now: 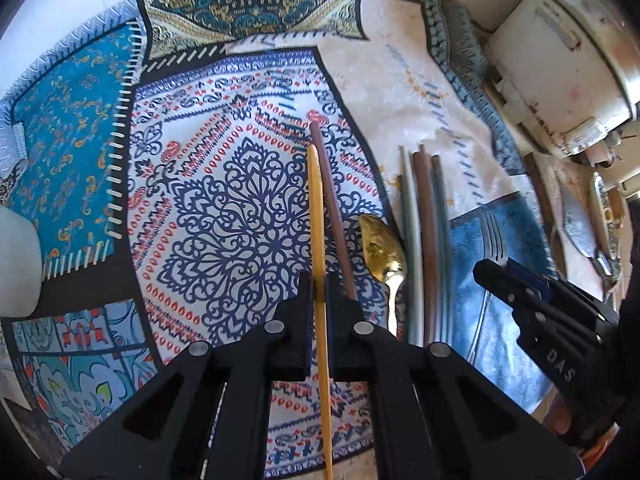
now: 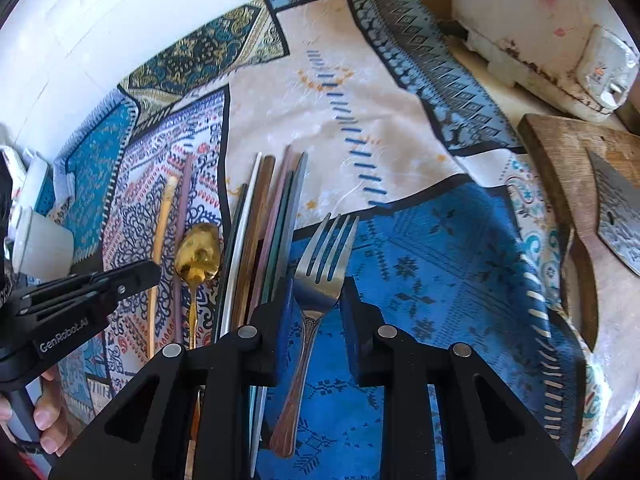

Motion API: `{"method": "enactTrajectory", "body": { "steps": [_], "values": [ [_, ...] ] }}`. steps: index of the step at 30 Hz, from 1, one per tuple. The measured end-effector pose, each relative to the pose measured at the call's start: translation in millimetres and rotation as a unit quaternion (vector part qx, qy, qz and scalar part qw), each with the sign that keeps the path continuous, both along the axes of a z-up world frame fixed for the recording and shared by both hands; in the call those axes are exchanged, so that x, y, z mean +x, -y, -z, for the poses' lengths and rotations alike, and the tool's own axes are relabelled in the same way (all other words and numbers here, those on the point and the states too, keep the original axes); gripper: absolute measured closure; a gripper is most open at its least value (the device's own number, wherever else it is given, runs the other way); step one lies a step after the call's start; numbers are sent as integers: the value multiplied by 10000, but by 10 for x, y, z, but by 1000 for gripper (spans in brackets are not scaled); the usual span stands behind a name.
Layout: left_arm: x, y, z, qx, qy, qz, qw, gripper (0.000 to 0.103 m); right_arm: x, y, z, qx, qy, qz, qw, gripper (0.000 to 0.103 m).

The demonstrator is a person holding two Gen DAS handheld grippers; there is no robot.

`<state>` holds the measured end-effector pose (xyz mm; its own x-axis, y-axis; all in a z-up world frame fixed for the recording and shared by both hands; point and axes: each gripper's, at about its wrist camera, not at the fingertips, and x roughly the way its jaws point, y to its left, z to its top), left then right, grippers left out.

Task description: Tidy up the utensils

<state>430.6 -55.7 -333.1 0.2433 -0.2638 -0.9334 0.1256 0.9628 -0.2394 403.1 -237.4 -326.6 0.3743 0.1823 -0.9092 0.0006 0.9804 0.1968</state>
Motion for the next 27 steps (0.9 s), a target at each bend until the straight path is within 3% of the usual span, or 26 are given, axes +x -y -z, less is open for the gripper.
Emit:
{"method": "enactTrajectory", "body": {
  "steps": [14, 16, 20, 27],
  "values": [
    [-487, -166, -647, -187, 720, 12, 9972, 100, -176, -3, -611, -47, 724, 5, 9974, 82],
    [-574, -191, -755, -203, 858, 19, 9961, 100, -204, -18, -707, 25, 818, -52, 9966, 100],
    [-734, -249, -955, -252, 1098, 22, 9936, 100, -274, -118, -901, -45, 1149, -173, 9932, 99],
    [-973, -368, -1230, -359, 1420, -98, 9892, 102, -359, -242, -1012, -63, 1339, -336, 9904, 99]
  ]
}}
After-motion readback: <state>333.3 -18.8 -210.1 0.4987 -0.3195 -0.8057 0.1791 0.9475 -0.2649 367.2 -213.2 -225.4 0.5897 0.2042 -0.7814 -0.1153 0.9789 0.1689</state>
